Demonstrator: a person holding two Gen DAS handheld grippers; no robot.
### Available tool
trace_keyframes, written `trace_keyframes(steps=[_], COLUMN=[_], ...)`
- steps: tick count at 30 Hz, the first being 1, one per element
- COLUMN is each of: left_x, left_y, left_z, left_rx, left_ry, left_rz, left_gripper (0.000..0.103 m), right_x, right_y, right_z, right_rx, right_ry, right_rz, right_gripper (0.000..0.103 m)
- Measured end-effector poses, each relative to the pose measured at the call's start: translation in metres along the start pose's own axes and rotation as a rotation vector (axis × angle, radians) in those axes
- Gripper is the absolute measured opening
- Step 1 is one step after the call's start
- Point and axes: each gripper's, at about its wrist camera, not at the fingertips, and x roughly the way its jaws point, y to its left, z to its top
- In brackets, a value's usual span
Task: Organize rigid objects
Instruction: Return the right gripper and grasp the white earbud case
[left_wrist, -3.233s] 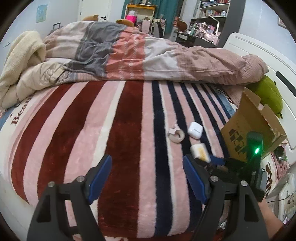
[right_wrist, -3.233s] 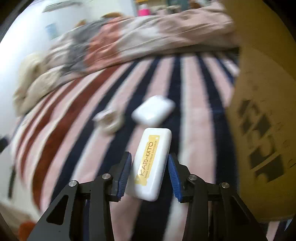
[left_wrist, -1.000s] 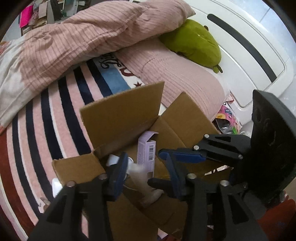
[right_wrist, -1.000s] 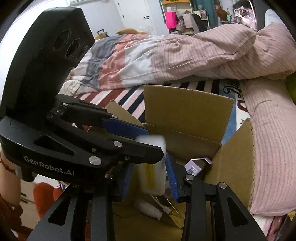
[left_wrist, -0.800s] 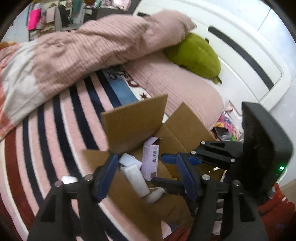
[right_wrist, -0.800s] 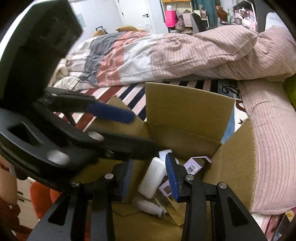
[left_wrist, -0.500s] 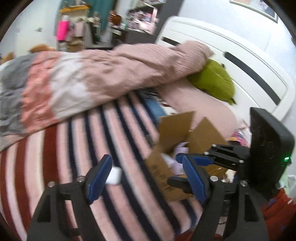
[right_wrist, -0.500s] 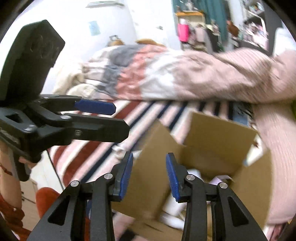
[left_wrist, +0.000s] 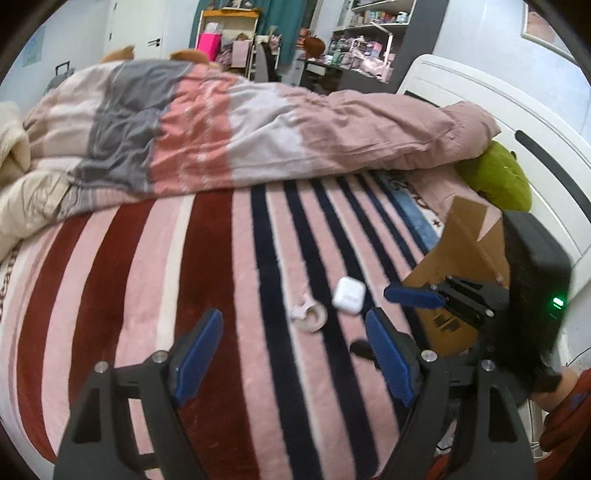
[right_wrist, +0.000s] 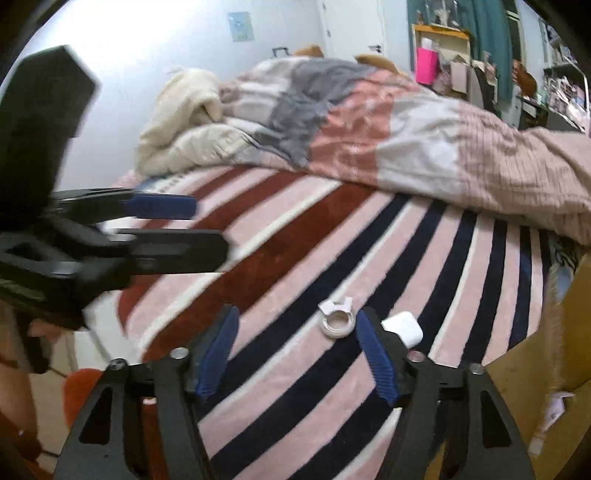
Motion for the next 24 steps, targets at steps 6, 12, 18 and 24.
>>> trace_keyframes(steps=[6, 12, 18, 24], left_x=[0.024, 0.043, 0.049, 0.044], left_y=[0.018, 0.023, 0.028, 0.021], left_z=[-0.019, -0.026, -0.026, -0.026], left_rx=[-0.029, -0.029, -0.046, -0.043], left_ry=[0.042, 0.081, 0.09, 0.094], left_rz=[0.006, 0.002, 0.004, 0.009], left_gripper=[0.077, 0.077, 0.077, 0.077], right_x=[0.052, 0.088, 0.095, 0.089], right_y=[-0.036, -0.071, -0.078, -0.07], right_z=[-0.018, -0.031, -0.033, -0.031], right_rx=[0.073, 0.14, 0.142, 0.115], right_ry=[0.066, 0.087, 0.063, 0.05], right_rz=[-0.142, -0.239, -0.238, -0.245], right_gripper=[0.066, 0.067, 0.068, 0.056])
